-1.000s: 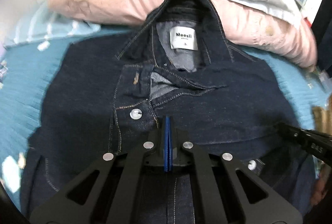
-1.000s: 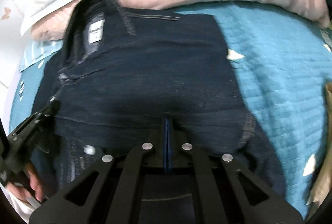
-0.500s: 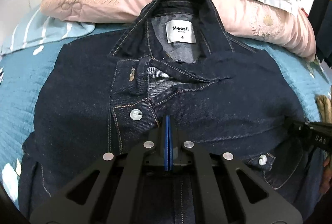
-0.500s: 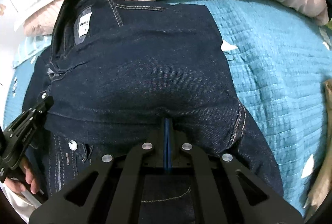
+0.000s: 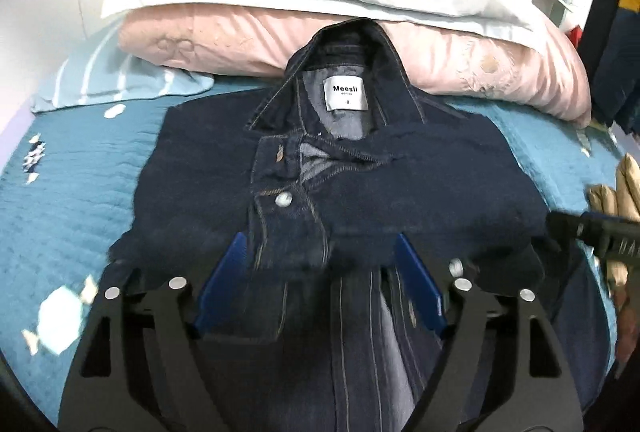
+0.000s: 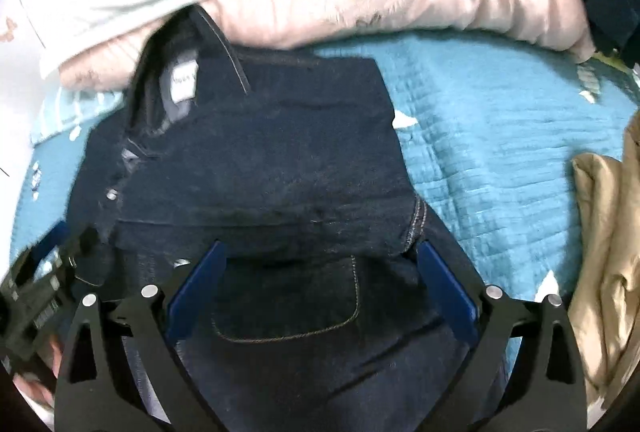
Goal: Fold large clothes
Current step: 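Grasp the jacket hem with the left gripper while the right gripper grasps it too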
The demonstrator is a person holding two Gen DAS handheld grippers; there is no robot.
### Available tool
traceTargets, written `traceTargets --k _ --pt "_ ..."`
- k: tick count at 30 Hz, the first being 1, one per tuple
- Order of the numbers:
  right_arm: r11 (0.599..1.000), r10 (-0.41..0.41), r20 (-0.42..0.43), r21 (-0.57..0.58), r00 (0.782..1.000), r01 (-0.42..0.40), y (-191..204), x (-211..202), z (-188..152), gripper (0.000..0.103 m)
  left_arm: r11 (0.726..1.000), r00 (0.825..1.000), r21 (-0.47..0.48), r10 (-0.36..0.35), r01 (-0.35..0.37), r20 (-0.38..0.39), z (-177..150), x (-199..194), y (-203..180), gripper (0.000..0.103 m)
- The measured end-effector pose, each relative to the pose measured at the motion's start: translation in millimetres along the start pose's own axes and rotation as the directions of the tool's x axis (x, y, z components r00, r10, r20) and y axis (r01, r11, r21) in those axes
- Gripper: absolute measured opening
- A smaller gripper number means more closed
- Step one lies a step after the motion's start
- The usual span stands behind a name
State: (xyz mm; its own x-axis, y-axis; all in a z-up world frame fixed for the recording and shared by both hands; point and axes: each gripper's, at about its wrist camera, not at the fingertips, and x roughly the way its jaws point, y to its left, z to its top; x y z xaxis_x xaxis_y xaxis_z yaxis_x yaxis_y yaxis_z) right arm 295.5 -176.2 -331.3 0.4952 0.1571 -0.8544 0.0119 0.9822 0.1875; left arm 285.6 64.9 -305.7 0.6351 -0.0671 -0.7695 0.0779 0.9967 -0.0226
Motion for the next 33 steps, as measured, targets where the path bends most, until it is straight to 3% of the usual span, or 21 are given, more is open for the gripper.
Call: traceTargets --k 9,18,22,28,33 --pt "0.997 -0.057 0.038 -0.043 0.998 0.058 13.9 -30.4 -5.5 0.093 1.000 1.000 0.002 0.006 -0.006 0.014 -4.3 -40.9 11.7 0.083" --pt "0.999 -0.043 0.066 0.031 0.997 0.042 5.3 -41.0 26.2 0.094 0.999 0.998 -0.025 0.046 -0.044 0.047 23.0 -56.0 48.7 0.083" --pt "0.997 -0.038 0.043 0.068 0.998 0.035 -2.1 -31.1 45.0 0.094 0.997 0.997 -0.044 0.061 -0.059 0.040 38.3 -50.3 67.0 0.089" --pt "0.990 -0.009 -0.044 0.139 0.999 0.015 -19.9 -0.3 72.5 0.094 0.997 0.998 -0.076 0.028 -0.032 -0.058 65.1 -18.9 92.8 0.089" --pt "0.985 0.022 -0.091 0.173 0.996 -0.006 -34.5 25.8 106.0 0.094 0.975 0.990 -0.222 -0.055 0.025 -0.132 89.4 14.8 127.6 0.089"
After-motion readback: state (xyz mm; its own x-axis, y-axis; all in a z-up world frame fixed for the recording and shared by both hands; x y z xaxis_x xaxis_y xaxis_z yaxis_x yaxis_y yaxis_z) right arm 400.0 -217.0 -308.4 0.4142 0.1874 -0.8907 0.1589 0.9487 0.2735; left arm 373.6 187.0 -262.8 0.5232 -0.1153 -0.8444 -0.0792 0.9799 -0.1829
